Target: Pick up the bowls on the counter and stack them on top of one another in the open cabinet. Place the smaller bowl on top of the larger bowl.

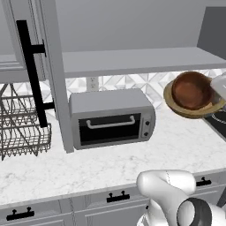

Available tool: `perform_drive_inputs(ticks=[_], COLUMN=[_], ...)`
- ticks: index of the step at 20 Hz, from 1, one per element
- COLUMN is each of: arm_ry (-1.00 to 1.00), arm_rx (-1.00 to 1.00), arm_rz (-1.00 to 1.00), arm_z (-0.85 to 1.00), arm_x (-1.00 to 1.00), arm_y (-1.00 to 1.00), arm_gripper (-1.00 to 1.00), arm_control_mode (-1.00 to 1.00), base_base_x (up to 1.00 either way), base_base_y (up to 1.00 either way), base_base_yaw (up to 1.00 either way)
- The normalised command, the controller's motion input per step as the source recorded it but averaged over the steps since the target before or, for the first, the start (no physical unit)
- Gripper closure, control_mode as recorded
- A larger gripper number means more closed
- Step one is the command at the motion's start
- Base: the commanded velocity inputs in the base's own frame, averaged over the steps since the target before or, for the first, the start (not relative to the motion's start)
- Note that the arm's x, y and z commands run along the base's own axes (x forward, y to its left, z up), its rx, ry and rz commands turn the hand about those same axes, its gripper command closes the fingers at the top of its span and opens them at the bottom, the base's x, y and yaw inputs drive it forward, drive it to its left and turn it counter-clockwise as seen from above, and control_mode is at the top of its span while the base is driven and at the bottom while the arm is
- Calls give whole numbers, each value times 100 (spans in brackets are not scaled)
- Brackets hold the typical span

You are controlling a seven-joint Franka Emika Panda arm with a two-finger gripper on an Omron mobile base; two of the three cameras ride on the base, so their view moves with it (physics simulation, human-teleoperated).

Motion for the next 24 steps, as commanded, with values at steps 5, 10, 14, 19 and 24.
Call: perform_drive_inputs(ticks=[5, 10, 14, 19, 24], arm_ry=[-11, -16, -8, 0, 6], arm_rx=[37, 18, 1, 0, 0], arm_rz=[-7, -18, -19, -13, -4], arm_z=[70, 14, 11, 32, 25], arm_x=[7, 42, 70, 81, 87], arm_y=[51, 54, 22, 5, 9], arm_gripper=[100, 100, 100, 100, 100], arm_control_mode=[-100, -100, -100, -100, -100], base_base_x=[0, 0, 0, 0, 0], base_base_y=[0, 0, 0, 0, 0], base_base_yaw=[0, 0, 0, 0, 0])
